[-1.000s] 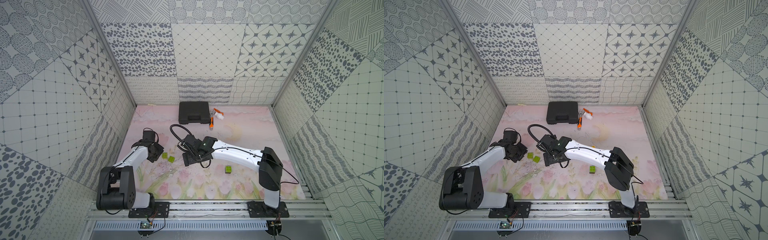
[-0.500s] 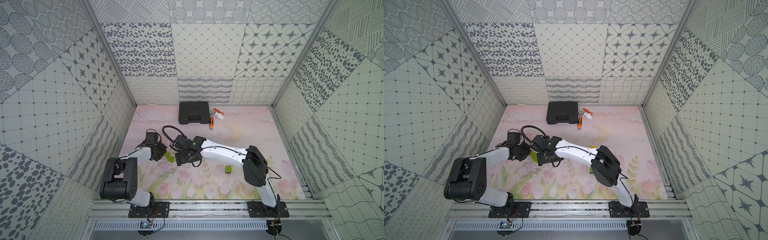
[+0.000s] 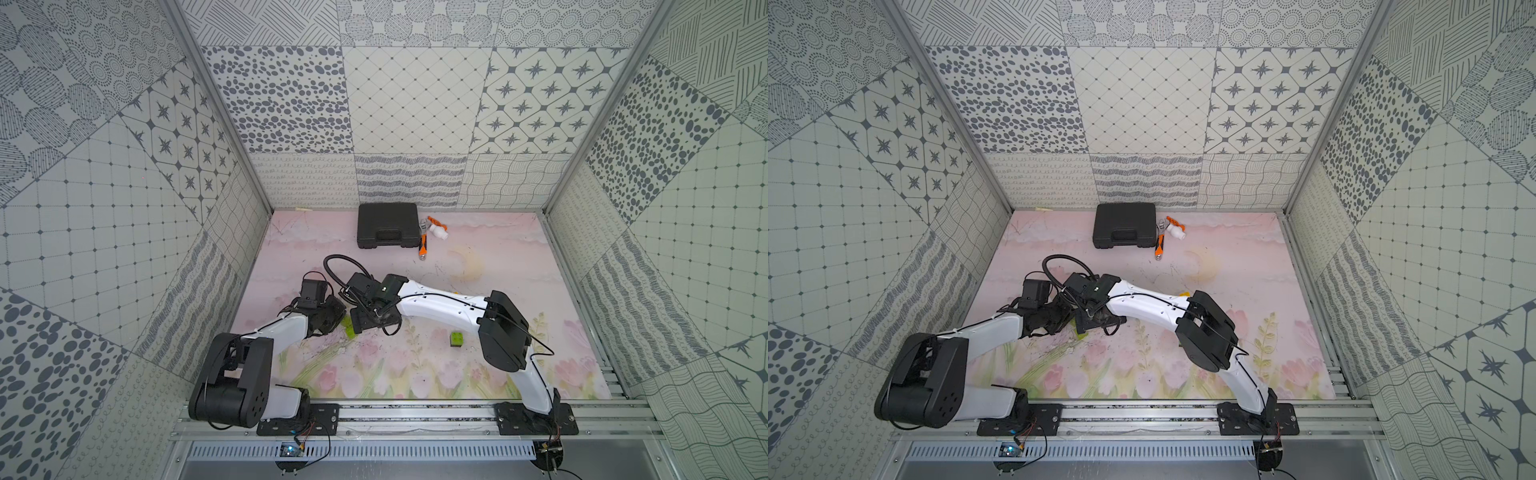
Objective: Assemble the number 4 with lego
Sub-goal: Move the lego brick at the center of the board, then pick up the lego brick from the center of the board.
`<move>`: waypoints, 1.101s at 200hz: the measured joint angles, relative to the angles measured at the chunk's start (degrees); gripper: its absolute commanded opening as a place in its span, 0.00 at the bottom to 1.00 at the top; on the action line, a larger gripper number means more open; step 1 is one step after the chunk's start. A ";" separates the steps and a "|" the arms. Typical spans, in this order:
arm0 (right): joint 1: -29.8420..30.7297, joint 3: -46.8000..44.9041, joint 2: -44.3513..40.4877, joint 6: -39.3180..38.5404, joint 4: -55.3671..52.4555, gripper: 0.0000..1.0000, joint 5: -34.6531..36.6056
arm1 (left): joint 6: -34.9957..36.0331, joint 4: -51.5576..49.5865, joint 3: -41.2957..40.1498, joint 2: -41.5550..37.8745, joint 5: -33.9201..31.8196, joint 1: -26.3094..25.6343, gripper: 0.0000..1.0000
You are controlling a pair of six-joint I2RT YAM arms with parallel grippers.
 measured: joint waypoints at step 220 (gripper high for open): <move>4.02 3.19 8.72 -23.80 4.13 0.66 -1.90 | -6.29 -13.53 -4.76 -11.89 0.20 -0.04 0.18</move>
